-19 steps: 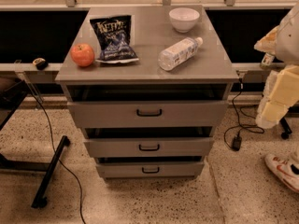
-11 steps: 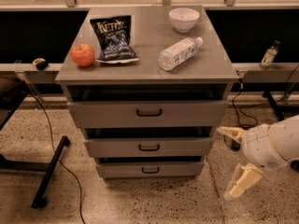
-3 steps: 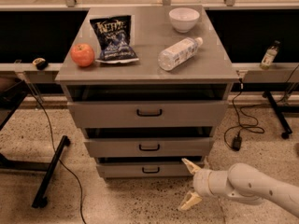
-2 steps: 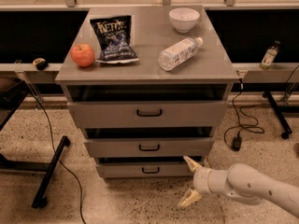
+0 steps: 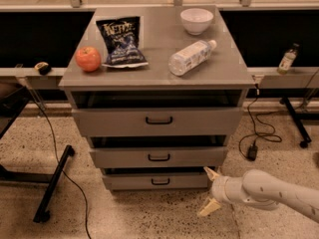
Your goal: Open bottom drawer
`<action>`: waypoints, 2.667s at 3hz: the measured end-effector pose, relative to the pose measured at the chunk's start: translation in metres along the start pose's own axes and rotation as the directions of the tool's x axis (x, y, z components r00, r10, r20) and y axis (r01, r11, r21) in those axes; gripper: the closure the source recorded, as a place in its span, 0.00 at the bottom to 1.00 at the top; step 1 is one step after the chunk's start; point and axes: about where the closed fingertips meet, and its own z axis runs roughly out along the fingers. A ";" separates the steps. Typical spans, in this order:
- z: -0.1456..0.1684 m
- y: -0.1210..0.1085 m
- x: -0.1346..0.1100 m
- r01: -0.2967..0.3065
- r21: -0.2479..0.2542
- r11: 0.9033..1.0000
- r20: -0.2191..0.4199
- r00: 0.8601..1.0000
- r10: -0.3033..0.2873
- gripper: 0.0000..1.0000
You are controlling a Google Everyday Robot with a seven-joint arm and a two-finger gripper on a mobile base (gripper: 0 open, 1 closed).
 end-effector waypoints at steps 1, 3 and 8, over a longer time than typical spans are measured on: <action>0.013 -0.009 0.074 -0.071 0.011 0.997 -0.058 0.996 0.072 0.00; 0.032 -0.007 0.135 -0.123 0.014 0.992 -0.069 0.990 0.123 0.00; 0.124 -0.002 0.114 0.123 -0.117 0.986 -0.101 0.986 -0.134 0.00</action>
Offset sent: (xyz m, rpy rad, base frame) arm 0.0037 -0.1347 -0.1542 -0.0220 0.1166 -0.1531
